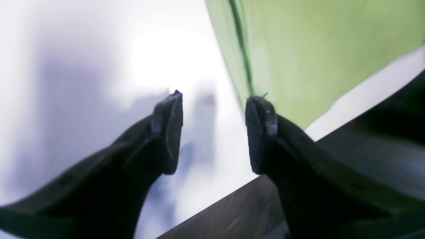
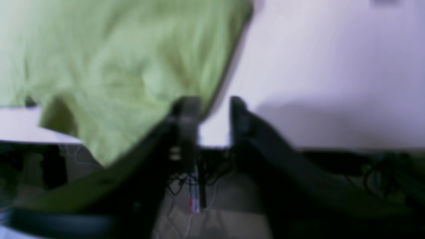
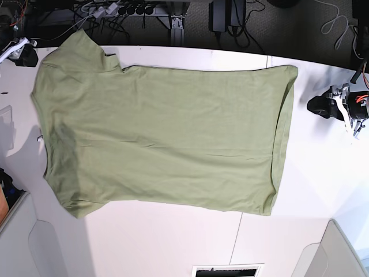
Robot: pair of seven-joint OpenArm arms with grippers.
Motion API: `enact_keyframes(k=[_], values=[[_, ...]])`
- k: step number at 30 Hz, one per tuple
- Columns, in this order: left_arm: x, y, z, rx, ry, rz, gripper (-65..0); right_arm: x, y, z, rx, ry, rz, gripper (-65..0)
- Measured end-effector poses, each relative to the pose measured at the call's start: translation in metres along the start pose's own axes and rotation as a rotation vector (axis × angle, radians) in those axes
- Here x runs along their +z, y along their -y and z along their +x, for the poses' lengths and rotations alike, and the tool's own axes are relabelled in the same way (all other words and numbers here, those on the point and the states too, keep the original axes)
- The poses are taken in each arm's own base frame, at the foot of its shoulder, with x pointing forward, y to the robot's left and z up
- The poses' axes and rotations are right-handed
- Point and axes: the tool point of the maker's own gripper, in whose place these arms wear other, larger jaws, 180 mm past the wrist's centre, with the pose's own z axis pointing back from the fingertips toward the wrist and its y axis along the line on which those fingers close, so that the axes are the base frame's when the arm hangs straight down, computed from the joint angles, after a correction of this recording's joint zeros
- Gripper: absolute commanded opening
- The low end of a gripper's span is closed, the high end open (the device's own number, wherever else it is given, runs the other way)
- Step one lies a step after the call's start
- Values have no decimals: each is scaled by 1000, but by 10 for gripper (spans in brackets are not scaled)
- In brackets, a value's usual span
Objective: Layout the t-shirt on the table in an organized manner, then fold the t-shirt properly
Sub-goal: 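Grasp the shirt's side edge near the collar with both grippers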
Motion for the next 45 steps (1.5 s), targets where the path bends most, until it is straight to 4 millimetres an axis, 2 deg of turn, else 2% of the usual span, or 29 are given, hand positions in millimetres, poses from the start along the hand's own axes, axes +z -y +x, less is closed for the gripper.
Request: enact_keyframes(k=[2, 6, 10, 14, 15, 18, 24, 31, 36, 45], values=[[3, -1, -7, 47, 36, -3, -319, 0, 3, 7, 9, 44, -16, -365], [4, -5, -38, 132, 32, 4, -319, 1, 12, 7, 31, 56, -60, -361], [8, -7, -44, 172, 65, 7, -317, -6, 12, 2, 17, 36, -51, -361], [6, -4, -51, 186, 61, 1, -215, -15, 16, -14, -23, -3, -42, -361], [4, -3, -54, 192, 56, -1, -209, -17, 17, -21, -36, -20, -42, -361], [-3, 2, -58, 208, 61, -20, -209, -22, 16, -25, -67, -14, -21, -361], [-9, 10, -62, 208, 42, -39, -209, -26, 5, -23, -96, 7, 24, -362], [-21, 56, -76, 101, -11, -94, -209, -27, -2, -25, -92, -9, 44, -363], [-23, 48, -72, 73, 27, -32, -210, -31, -14, -27, -76, -32, 80, -364], [-30, 52, -69, 79, 64, -32, -212, -44, -44, -34, -48, -64, 168, -364]])
